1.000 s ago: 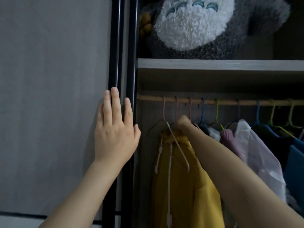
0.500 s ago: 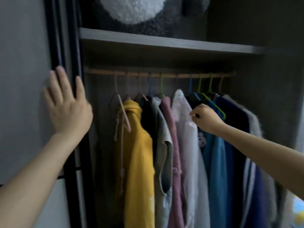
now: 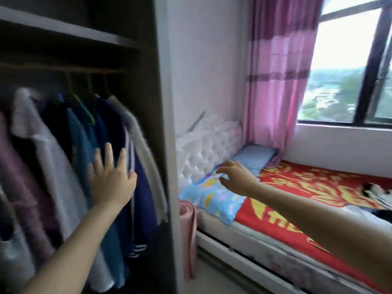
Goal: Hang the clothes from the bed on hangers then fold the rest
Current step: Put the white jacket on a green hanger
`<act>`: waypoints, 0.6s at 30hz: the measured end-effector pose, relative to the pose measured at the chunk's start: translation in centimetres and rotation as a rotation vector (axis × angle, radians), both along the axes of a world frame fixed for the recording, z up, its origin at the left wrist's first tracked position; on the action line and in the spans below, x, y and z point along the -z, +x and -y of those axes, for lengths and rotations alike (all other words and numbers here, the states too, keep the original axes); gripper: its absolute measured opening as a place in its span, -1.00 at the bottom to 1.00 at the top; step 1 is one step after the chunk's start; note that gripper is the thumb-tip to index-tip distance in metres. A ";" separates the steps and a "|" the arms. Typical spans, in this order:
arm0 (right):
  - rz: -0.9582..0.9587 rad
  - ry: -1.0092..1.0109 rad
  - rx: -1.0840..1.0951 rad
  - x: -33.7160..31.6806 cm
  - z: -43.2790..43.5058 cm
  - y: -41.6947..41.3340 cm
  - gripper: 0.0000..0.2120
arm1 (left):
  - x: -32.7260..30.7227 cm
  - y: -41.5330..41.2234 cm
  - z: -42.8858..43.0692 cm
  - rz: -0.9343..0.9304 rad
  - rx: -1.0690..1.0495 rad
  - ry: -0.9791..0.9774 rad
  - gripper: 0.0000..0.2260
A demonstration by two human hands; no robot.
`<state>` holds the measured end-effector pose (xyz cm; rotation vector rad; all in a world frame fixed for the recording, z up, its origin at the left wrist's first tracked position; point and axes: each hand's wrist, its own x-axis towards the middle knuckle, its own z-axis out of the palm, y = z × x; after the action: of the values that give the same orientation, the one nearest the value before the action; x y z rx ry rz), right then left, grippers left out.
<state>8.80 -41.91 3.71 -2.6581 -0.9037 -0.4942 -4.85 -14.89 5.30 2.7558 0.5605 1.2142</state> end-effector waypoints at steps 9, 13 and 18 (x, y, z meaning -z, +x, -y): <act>-0.158 -0.002 0.447 6.3 27.8 -2.7 -0.68 | 7.6 12.7 25.1 -0.225 0.435 -0.086 -0.45; -0.237 0.056 0.658 9.0 37.1 -4.4 -0.69 | 10.0 16.9 34.9 -0.286 0.651 -0.088 -0.47; -0.362 0.234 0.939 12.1 46.5 -5.4 -0.67 | 13.9 21.4 47.1 -0.400 0.875 -0.118 -0.46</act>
<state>3.44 -88.42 -8.35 -2.6641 0.5170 -0.2493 16.54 -61.94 -8.57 2.6213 -0.5156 0.4180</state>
